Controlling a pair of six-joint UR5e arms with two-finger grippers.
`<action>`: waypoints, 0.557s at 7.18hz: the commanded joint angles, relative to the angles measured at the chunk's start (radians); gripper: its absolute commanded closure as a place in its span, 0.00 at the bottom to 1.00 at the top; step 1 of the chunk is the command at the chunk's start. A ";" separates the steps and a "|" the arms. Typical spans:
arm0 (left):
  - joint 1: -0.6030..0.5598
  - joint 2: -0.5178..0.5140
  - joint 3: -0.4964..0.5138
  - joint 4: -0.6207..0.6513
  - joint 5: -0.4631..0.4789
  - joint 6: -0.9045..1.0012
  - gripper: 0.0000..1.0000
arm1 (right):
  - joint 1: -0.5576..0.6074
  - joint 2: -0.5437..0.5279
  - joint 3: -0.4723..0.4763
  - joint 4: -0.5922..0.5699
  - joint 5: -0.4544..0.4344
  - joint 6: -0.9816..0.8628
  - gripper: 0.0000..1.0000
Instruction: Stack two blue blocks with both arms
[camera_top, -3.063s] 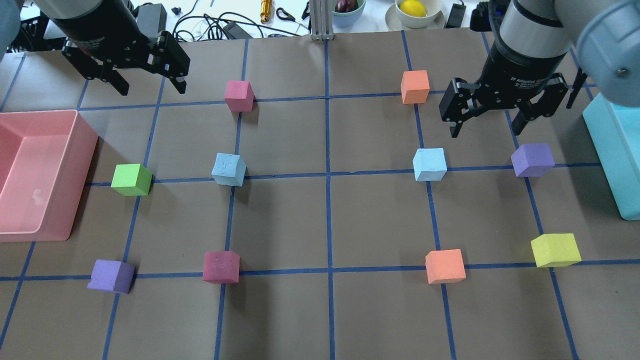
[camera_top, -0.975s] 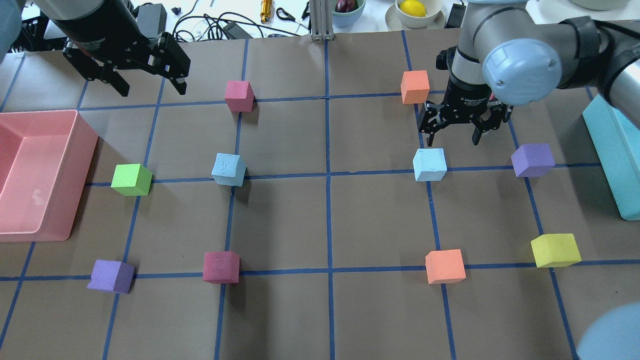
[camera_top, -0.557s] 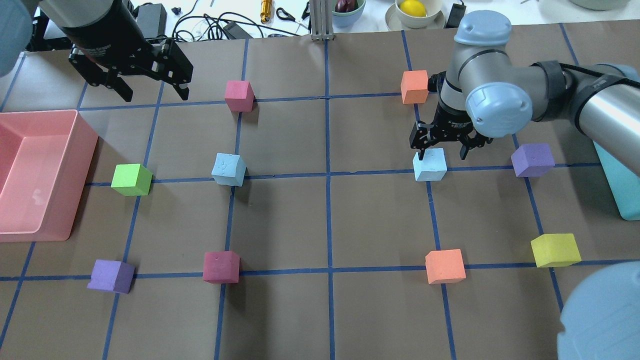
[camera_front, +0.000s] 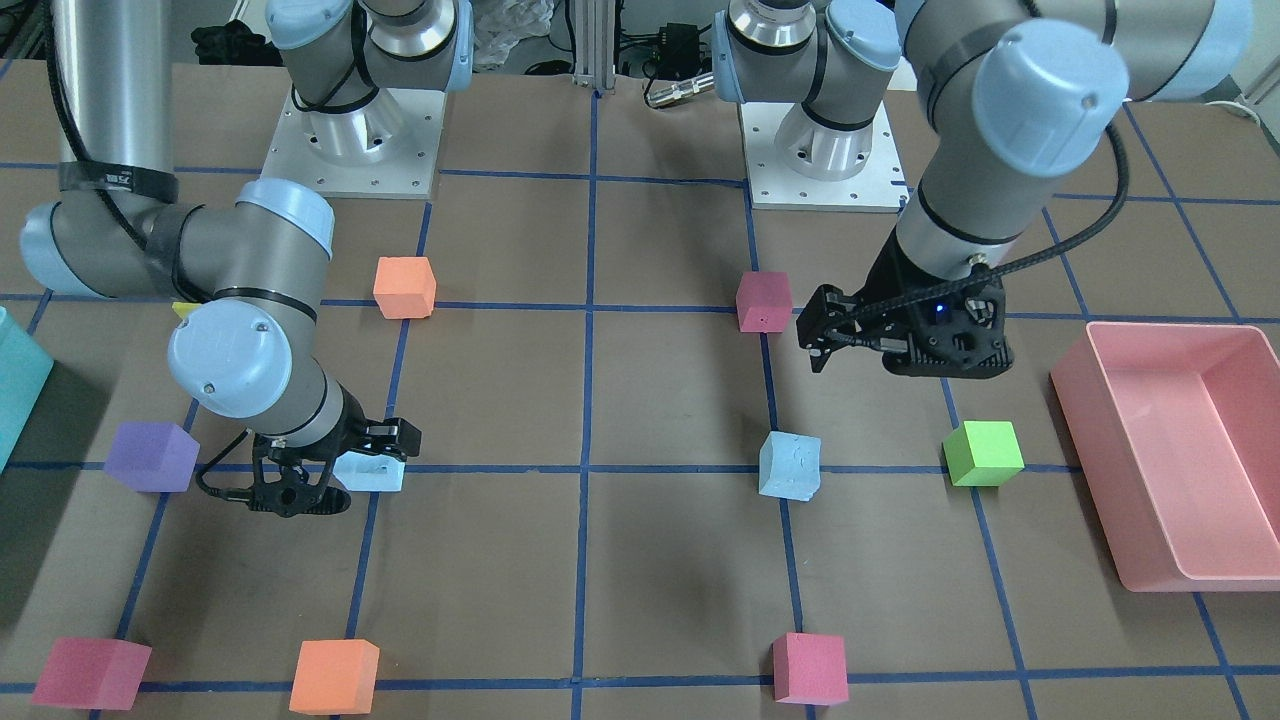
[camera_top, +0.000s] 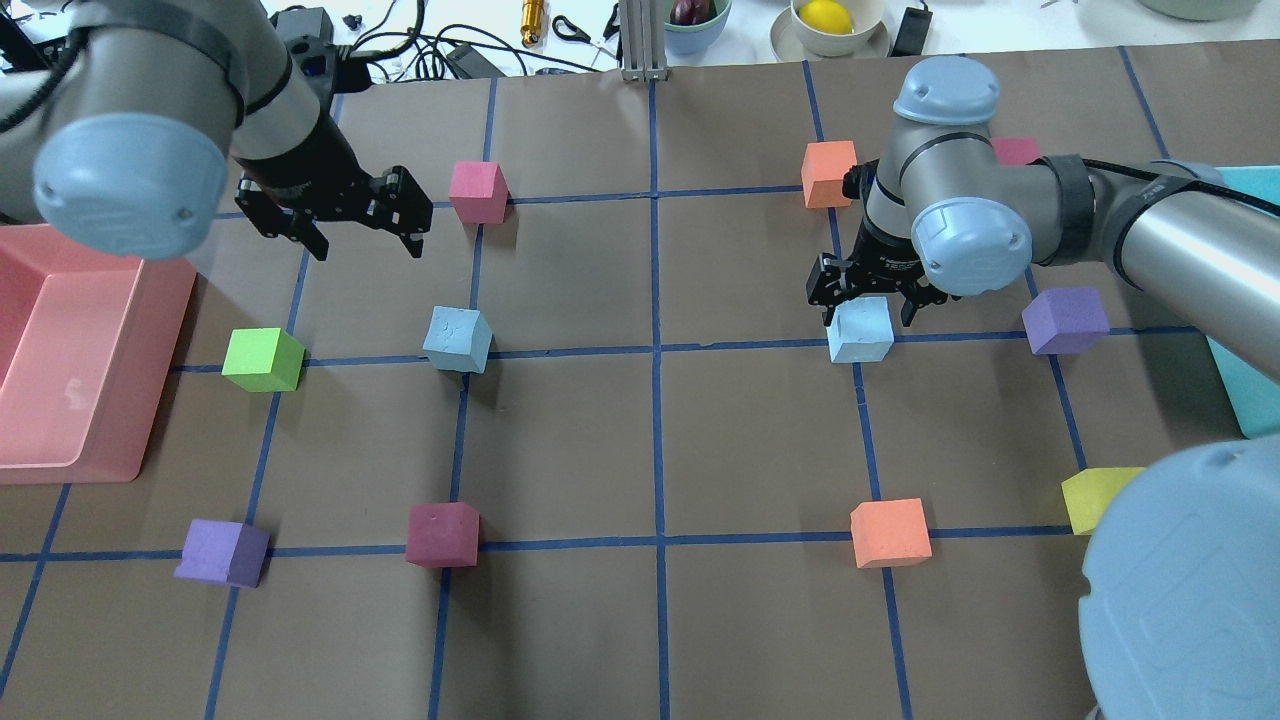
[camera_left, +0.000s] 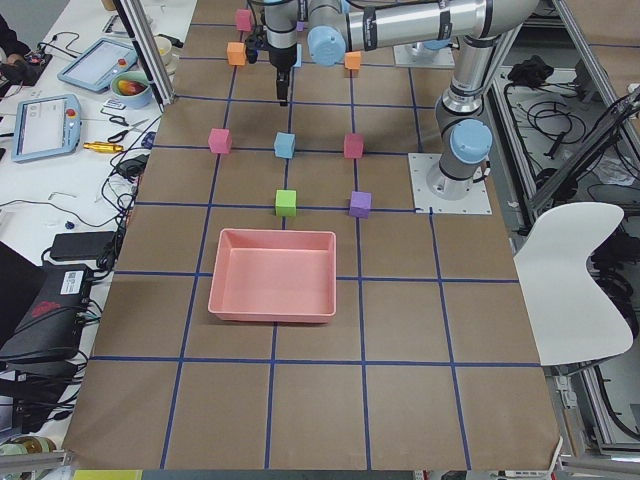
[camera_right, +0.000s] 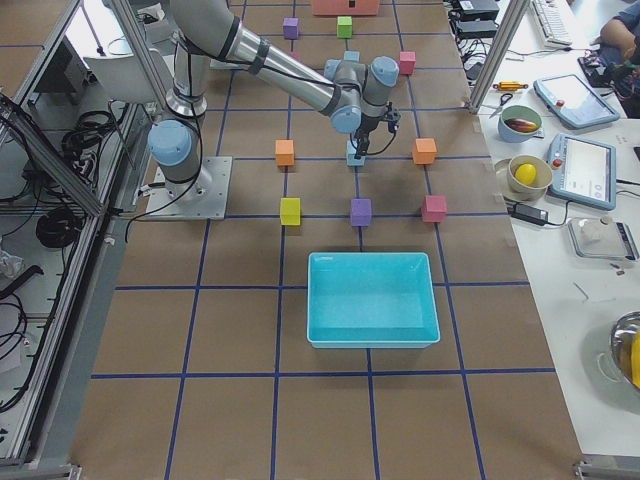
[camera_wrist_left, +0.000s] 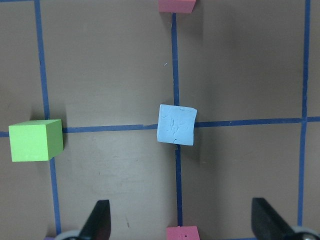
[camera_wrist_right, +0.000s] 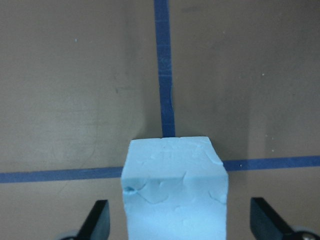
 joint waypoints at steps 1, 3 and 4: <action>0.000 -0.033 -0.141 0.172 -0.001 -0.004 0.00 | 0.000 0.018 0.001 -0.004 0.007 -0.001 0.00; -0.003 -0.087 -0.152 0.180 0.001 -0.027 0.00 | 0.000 0.018 0.000 -0.010 0.026 -0.015 0.77; -0.003 -0.125 -0.152 0.286 0.001 -0.024 0.00 | 0.000 0.018 -0.002 -0.010 0.026 -0.020 1.00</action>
